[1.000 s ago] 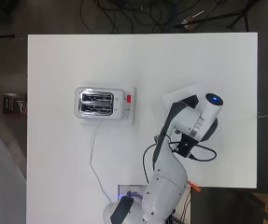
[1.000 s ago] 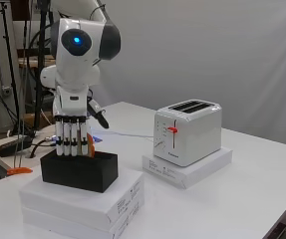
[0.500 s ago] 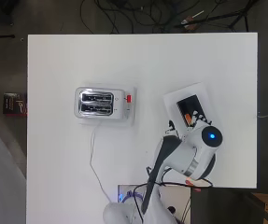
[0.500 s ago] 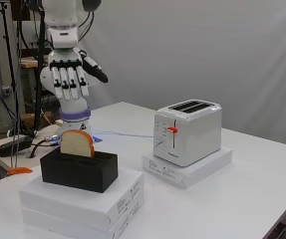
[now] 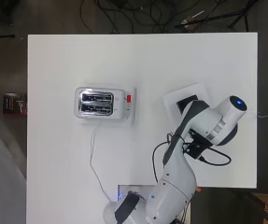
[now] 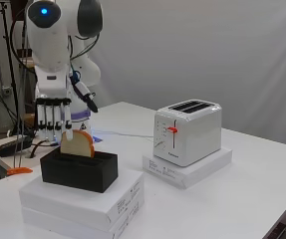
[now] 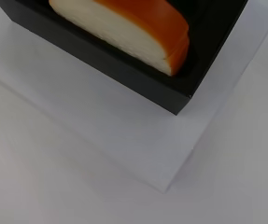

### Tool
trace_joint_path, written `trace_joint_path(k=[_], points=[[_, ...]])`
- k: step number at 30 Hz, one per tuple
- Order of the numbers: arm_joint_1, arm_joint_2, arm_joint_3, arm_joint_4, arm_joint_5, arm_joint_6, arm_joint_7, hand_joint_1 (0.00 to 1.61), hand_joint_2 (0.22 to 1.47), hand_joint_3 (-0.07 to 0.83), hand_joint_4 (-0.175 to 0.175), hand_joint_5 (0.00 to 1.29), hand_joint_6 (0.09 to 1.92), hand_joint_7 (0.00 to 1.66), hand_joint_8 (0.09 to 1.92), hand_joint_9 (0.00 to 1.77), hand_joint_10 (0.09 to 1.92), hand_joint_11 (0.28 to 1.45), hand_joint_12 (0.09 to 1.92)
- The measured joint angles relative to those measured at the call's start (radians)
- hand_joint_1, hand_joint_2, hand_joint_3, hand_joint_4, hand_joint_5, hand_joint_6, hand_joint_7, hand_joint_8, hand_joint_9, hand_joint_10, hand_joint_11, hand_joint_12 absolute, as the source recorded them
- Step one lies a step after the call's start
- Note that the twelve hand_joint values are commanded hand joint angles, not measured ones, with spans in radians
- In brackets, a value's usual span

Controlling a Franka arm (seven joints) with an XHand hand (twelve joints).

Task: Teleoperate dual arm-hand system to toast a bread

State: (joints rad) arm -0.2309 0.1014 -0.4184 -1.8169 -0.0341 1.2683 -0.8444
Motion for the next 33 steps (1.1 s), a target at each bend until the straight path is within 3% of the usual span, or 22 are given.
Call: trace_joint_path(k=[7, 15, 21, 28, 33], points=[[-0.028, 0.112, -0.003, -0.022, 0.028, 0.072, -0.061, 0.15, 1.01, 0.012, 0.055, 0.34, 0.09, 0.4, 0.09, 0.49, 0.09, 0.39, 0.09], [-0.028, -0.016, 0.034, -0.11, 0.008, 0.149, -0.091, 0.21, 1.01, -0.001, 0.074, 0.4, 0.09, 0.45, 0.09, 0.5, 0.09, 0.38, 0.09], [-0.001, -0.047, 0.08, -0.164, -0.106, 0.199, -0.065, 0.24, 0.98, 0.0, 0.105, 0.5, 0.09, 0.57, 0.09, 0.63, 0.09, 0.43, 0.09], [0.023, -0.184, 0.106, -0.331, -0.201, 0.349, -0.037, 0.29, 0.98, 0.001, 0.08, 0.52, 0.09, 0.63, 0.09, 0.72, 0.09, 0.48, 0.09], [0.018, -0.227, 0.095, -0.363, -0.203, 0.362, -0.045, 0.28, 0.98, 0.0, 0.089, 0.51, 0.09, 0.62, 0.09, 0.71, 0.09, 0.48, 0.09]])
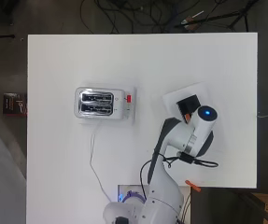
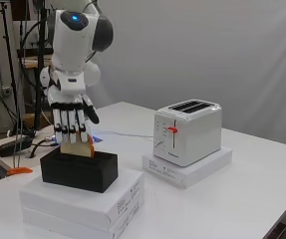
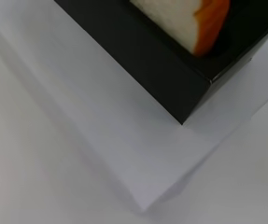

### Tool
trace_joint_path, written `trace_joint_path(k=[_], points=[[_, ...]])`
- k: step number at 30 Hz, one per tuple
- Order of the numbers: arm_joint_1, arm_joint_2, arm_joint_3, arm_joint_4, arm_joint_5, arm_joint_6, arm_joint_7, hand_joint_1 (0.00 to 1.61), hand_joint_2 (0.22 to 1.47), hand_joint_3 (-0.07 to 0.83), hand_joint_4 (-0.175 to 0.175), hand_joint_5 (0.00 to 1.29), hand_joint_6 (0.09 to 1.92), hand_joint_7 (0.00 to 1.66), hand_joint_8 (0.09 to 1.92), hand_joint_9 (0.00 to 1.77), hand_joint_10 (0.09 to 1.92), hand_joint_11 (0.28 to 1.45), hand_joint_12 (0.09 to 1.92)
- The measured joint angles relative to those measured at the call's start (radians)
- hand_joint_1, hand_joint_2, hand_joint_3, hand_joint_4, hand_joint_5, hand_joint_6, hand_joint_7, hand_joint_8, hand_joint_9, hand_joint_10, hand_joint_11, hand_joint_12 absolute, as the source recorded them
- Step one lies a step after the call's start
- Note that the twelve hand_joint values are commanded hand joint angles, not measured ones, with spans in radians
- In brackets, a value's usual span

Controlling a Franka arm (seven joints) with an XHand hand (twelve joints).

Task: Teleoperate dual arm-hand system to toast a bread

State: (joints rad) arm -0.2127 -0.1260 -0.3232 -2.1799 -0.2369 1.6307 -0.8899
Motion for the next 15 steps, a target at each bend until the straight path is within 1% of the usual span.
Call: trace_joint_path(k=[6, 7, 8, 9, 10, 11, 12, 13, 15], points=[[-0.016, 0.082, -0.059, 0.062, 0.019, -0.01, -0.029, 0.25, 0.97, -0.004, 0.096, 0.5, 0.09, 0.61, 0.09, 0.69, 0.09, 0.48, 0.09], [-0.018, 0.083, -0.067, 0.06, 0.02, -0.008, -0.031, 0.25, 0.98, -0.002, 0.087, 0.53, 0.09, 0.67, 0.09, 0.76, 0.09, 0.5, 0.09], [-0.019, 0.082, -0.071, 0.055, 0.02, -0.006, -0.034, 0.29, 1.0, -0.001, 0.087, 0.65, 0.09, 0.83, 0.09, 0.93, 0.09, 0.58, 0.09], [-0.021, 0.082, -0.076, 0.051, 0.023, -0.006, -0.04, 0.54, 1.07, -0.027, 0.119, 0.76, 0.4, 1.02, 0.09, 1.12, 0.09, 0.68, 0.09], [-0.023, 0.084, -0.082, 0.05, 0.033, -0.006, -0.054, 0.83, 1.09, -0.027, 0.034, 0.82, 0.73, 1.14, 0.21, 1.27, 0.09, 0.77, 0.1], [-0.025, 0.091, -0.089, 0.053, 0.049, -0.006, -0.074, 1.03, 1.1, -0.017, -0.042, 0.82, 0.95, 1.18, 0.4, 1.36, 0.09, 0.8, 0.23], [-0.028, 0.099, -0.096, 0.057, 0.069, -0.008, -0.096, 1.14, 1.11, -0.009, -0.09, 0.81, 1.1, 1.19, 0.53, 1.41, 0.09, 0.79, 0.36], [-0.03, 0.107, -0.1, 0.062, 0.085, -0.011, -0.114, 1.19, 1.12, -0.005, -0.119, 0.8, 1.18, 1.19, 0.61, 1.44, 0.09, 0.76, 0.47], [-0.029, 0.108, -0.11, 0.063, 0.102, -0.016, -0.125, 1.23, 1.12, -0.002, -0.146, 0.79, 1.24, 1.19, 0.66, 1.46, 0.09, 0.71, 0.64]])
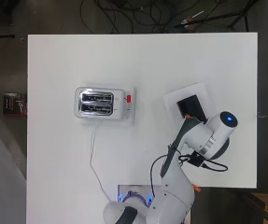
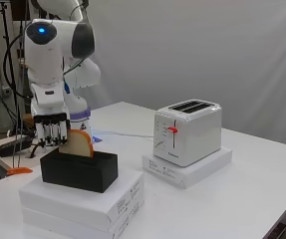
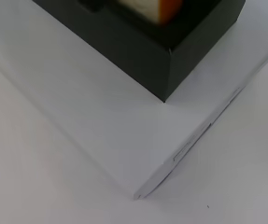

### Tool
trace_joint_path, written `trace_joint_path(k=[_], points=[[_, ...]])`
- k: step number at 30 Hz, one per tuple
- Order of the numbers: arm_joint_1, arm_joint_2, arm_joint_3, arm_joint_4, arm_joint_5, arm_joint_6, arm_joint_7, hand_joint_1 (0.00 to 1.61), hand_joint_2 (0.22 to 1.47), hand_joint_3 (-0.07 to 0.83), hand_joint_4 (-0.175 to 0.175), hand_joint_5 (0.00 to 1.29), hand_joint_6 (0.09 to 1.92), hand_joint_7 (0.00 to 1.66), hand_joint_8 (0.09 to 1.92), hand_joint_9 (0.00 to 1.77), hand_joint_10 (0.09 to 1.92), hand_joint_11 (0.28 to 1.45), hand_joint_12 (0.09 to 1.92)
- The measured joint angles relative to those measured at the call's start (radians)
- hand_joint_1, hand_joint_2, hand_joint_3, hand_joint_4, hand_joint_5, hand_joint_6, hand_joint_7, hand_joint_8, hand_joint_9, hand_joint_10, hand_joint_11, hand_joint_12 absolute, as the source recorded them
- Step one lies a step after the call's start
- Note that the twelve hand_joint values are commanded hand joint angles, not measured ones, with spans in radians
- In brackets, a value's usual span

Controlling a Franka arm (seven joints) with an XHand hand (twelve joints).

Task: Teleoperate dual arm-hand system to toast a bread

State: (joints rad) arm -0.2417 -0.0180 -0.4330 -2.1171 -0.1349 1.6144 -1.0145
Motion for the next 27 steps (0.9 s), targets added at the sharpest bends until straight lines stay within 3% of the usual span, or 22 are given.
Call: trace_joint_path(k=[4, 9, 11, 15, 18, 22, 27], points=[[-0.009, -0.086, 0.0, -0.061, 0.045, 0.06, -0.019, 1.25, 1.13, 0.0, -0.174, 0.77, 1.19, 1.17, 0.77, 1.54, 0.09, 0.68, 0.89], [-0.015, -0.257, 0.024, -0.115, 0.112, 0.175, -0.06, 1.25, 1.13, 0.0, -0.175, 0.77, 1.18, 1.17, 0.79, 1.54, 0.09, 0.67, 0.94], [-0.014, -0.331, 0.041, -0.138, 0.135, 0.182, -0.093, 1.25, 1.13, 0.0, -0.175, 0.77, 1.18, 1.17, 0.78, 1.53, 0.09, 0.66, 0.88], [0.003, -0.455, 0.096, -0.174, 0.242, 0.175, -0.195, 1.25, 1.13, 0.0, -0.175, 0.77, 1.2, 1.17, 0.77, 1.47, 0.09, 0.68, 0.57], [0.032, -0.51, 0.16, -0.186, 0.295, 0.109, -0.304, 1.25, 1.13, 0.003, -0.175, 0.78, 1.2, 1.16, 0.78, 1.43, 0.09, 0.71, 0.42], [0.067, -0.445, 0.223, -0.114, 0.328, 0.026, -0.33, 1.25, 1.13, 0.001, -0.175, 0.77, 1.2, 1.16, 0.77, 1.42, 0.09, 0.73, 0.34], [0.1, -0.245, 0.296, 0.094, 0.332, -0.098, -0.309, 1.24, 1.14, 0.0, -0.175, 0.74, 1.28, 1.14, 0.78, 1.39, 0.09, 0.75, 0.23]])
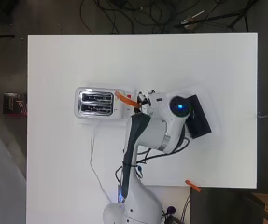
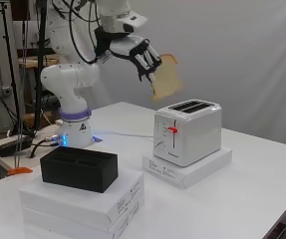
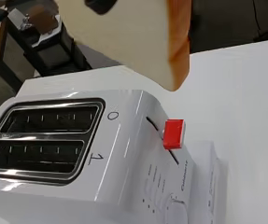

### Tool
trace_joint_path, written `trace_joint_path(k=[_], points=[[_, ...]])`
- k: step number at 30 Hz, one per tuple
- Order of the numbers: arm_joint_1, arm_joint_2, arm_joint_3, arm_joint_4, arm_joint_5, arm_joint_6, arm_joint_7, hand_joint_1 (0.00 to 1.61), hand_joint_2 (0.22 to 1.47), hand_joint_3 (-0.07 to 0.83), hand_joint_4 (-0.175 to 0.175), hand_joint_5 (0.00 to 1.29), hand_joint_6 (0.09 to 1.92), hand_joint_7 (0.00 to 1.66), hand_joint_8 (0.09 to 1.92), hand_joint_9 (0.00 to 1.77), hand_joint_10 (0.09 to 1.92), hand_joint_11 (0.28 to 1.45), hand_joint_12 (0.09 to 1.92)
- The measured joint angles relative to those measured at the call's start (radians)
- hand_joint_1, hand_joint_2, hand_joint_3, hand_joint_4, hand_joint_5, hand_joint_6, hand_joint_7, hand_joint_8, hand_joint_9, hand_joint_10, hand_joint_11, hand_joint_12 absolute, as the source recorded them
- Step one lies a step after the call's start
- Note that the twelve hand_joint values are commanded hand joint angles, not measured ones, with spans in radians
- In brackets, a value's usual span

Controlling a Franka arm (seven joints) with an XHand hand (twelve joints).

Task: Teleoperate dual arm-hand system to toast a bread

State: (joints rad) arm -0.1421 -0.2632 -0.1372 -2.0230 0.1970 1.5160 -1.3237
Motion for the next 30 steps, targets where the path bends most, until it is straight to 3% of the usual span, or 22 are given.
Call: trace_joint_path(k=[4, 8, 12, 17, 22, 30], points=[[0.02, 0.089, 0.084, 0.102, -0.028, 0.005, 0.021, 1.23, 1.16, 0.0, -0.175, 0.7, 1.32, 1.11, 0.82, 1.37, 0.09, 0.76, 0.17], [0.05, 0.054, 0.209, 0.041, -0.068, 0.061, 0.052, 1.24, 1.16, -0.001, -0.175, 0.71, 1.31, 1.12, 0.81, 1.38, 0.09, 0.79, 0.15], [0.07, 0.047, 0.307, -0.05, -0.05, 0.119, 0.06, 1.24, 1.14, -0.001, -0.175, 0.73, 1.26, 1.16, 0.75, 1.43, 0.09, 0.84, 0.19], [0.078, 0.059, 0.347, -0.058, -0.049, 0.129, 0.092, 1.25, 1.13, 0.0, -0.175, 0.75, 1.24, 1.19, 0.69, 1.43, 0.09, 0.82, 0.26], [0.077, 0.068, 0.332, -0.016, -0.082, 0.128, 0.101, 1.25, 1.13, 0.003, -0.175, 0.74, 1.24, 1.18, 0.72, 1.44, 0.09, 0.72, 0.47], [0.072, 0.084, 0.29, 0.014, -0.156, 0.129, 0.157, 1.23, 1.16, 0.002, -0.175, 0.68, 1.35, 1.12, 0.8, 1.33, 0.09, 0.74, 0.17]])
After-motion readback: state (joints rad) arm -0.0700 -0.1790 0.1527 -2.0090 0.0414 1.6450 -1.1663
